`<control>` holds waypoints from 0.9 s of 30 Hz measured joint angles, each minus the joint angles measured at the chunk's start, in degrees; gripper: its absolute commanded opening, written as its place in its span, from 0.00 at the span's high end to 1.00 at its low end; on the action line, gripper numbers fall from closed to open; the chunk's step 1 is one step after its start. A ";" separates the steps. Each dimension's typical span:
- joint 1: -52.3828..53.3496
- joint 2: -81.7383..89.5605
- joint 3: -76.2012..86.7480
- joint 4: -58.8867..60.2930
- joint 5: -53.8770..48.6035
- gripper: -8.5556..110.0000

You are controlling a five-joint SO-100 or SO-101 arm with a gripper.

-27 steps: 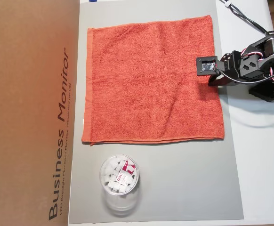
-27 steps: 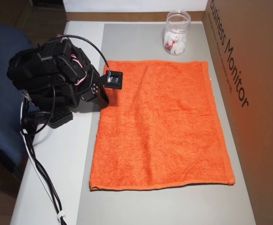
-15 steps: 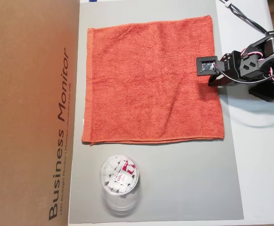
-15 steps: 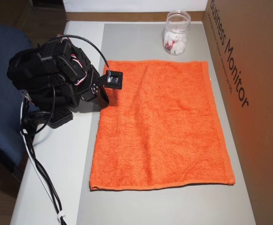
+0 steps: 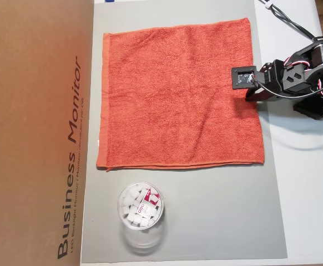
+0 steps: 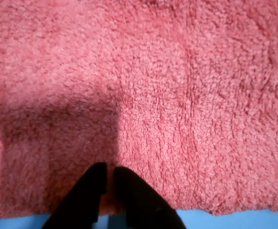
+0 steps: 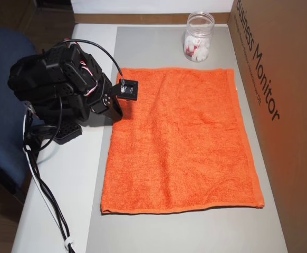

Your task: Fold the blanket.

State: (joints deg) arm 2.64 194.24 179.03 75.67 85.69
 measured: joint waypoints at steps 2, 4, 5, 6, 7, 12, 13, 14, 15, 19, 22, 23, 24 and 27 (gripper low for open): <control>0.00 0.00 0.00 0.00 0.18 0.93; 0.00 0.00 0.00 0.00 0.26 0.93; 0.00 0.00 0.00 0.00 0.26 0.93; 0.00 0.00 0.00 0.00 0.26 0.93; 0.00 0.00 0.00 0.00 0.26 0.93; 0.00 0.00 0.00 0.00 0.26 0.93; 0.00 0.00 0.00 0.00 0.26 0.93; 0.00 0.00 0.00 0.00 0.26 0.93; -0.18 0.00 0.00 0.00 0.44 0.93; -0.44 0.00 0.00 0.00 0.35 0.93; -0.35 0.00 0.00 0.00 0.53 0.93; -0.35 0.00 0.00 0.00 0.53 0.93; -0.26 0.00 0.00 0.00 0.53 0.93; 0.00 0.00 0.00 0.00 0.53 0.93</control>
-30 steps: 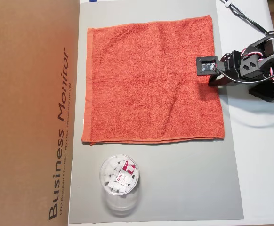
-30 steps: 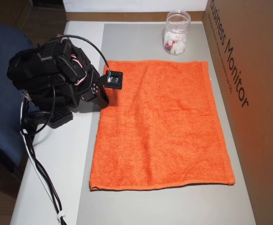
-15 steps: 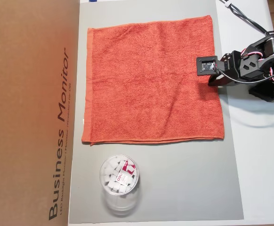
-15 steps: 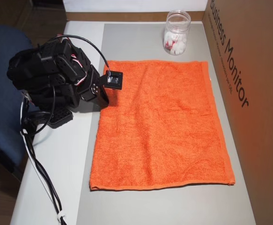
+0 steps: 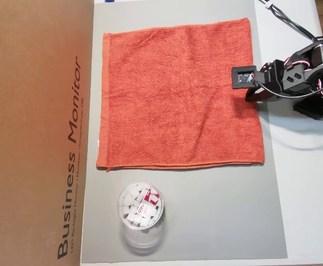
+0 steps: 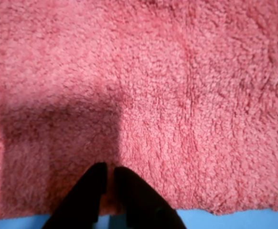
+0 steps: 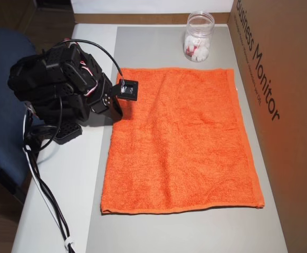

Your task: Fold the blanket.

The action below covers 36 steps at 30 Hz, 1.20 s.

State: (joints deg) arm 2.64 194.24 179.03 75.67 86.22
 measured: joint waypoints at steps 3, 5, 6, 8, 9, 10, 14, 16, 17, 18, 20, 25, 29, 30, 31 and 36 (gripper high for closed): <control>0.00 0.00 -0.35 0.35 0.00 0.93; 0.00 0.00 -0.79 0.53 0.00 0.93; 0.00 0.00 -0.97 0.53 0.00 0.93; 0.09 0.00 -1.41 0.53 0.00 0.93; 0.09 0.00 -1.85 0.53 0.00 0.93; 0.18 0.00 -2.29 0.62 0.00 0.93; 0.18 0.00 -4.31 0.70 0.00 0.93; 0.35 0.00 -5.27 0.70 0.00 0.93; 1.05 -0.18 -5.80 0.70 0.00 0.93; 2.20 -0.44 -6.33 0.70 0.00 0.93; 3.60 -3.16 -7.73 0.70 0.53 0.93; 7.21 -9.49 -12.30 0.70 0.44 0.93; 9.93 -13.89 -16.26 0.70 0.09 0.93; 10.63 -15.12 -17.31 0.70 0.35 0.93; 10.99 -16.44 -18.37 0.70 0.18 0.93; 12.92 -20.74 -22.85 0.70 0.26 0.93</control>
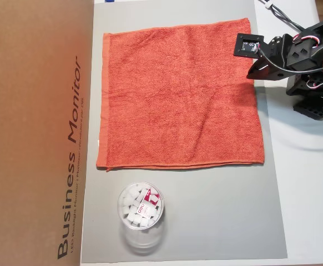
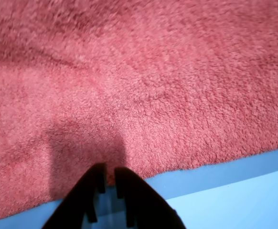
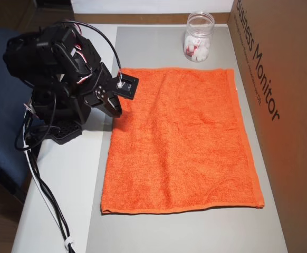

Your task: Fold the blanket.

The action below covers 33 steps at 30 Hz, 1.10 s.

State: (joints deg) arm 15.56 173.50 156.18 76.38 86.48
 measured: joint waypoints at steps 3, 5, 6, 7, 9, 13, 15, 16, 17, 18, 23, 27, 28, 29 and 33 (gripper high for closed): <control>-0.18 -1.85 -2.81 0.00 -0.35 0.93; 0.35 -3.60 -4.92 0.00 -0.09 0.93; 0.44 -4.31 -5.89 0.00 0.18 0.93; 0.35 -5.01 -6.86 0.00 0.00 0.93; 0.00 -6.59 -8.96 0.00 1.67 0.93; 0.00 -10.28 -13.62 0.00 6.24 0.93; 0.00 -12.22 -15.64 0.00 8.00 0.93; 0.44 -13.10 -16.79 0.00 8.70 0.93; 1.14 -13.97 -17.75 0.00 9.23 0.93; 2.02 -14.94 -18.72 0.00 9.49 0.93; 6.24 -18.90 -22.24 0.00 9.84 0.93; 10.63 -22.06 -24.70 0.00 9.84 0.93; 11.69 -22.76 -25.22 0.00 9.84 0.93; 12.92 -23.47 -25.75 0.00 9.93 0.93; 16.70 -26.37 -28.30 0.00 9.93 0.93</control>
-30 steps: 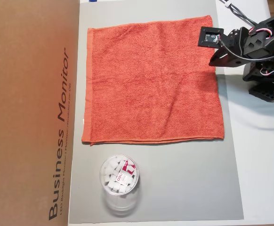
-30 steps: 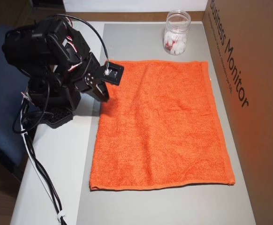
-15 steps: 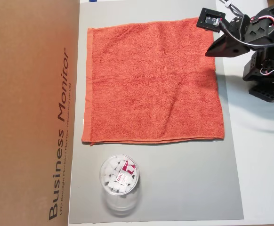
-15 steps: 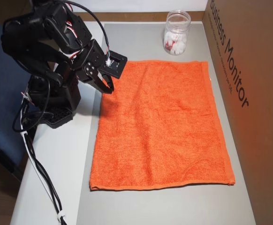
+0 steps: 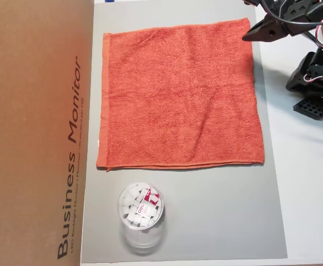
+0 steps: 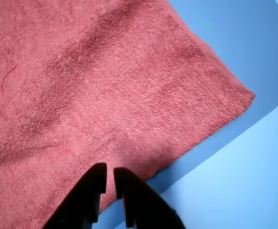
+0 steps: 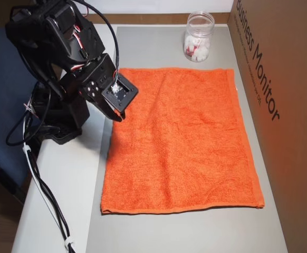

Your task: Fold the blanket.

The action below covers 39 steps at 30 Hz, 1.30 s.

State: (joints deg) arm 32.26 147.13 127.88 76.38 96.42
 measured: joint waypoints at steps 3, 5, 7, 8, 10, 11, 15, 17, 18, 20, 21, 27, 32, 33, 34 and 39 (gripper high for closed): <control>2.64 -1.14 -1.49 0.00 0.00 0.93; 4.83 -1.67 -2.46 0.00 0.00 0.93; 6.50 -2.11 -3.16 0.00 0.00 0.93; 7.12 -2.37 -3.52 0.00 0.00 0.93; 9.05 -2.90 -4.04 0.00 0.00 0.93; 10.20 -3.25 -4.22 0.00 0.00 0.93; 13.45 -4.22 -4.66 0.00 0.00 0.93; 15.29 -4.92 -4.66 0.00 0.00 0.93; 16.17 -5.19 -4.66 0.00 0.00 0.93; 17.75 -5.80 -4.66 0.00 0.00 0.93; 18.54 -5.89 -4.83 0.00 0.00 0.93; 21.80 -9.14 -7.82 0.00 0.00 0.93; 24.35 -13.10 -10.72 0.00 0.00 0.93; 24.96 -13.97 -11.34 0.00 0.00 0.93; 25.58 -14.68 -11.69 0.00 0.00 0.93; 28.74 -18.72 -13.54 0.00 -0.09 0.90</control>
State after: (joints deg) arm 61.00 128.41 114.35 76.38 96.33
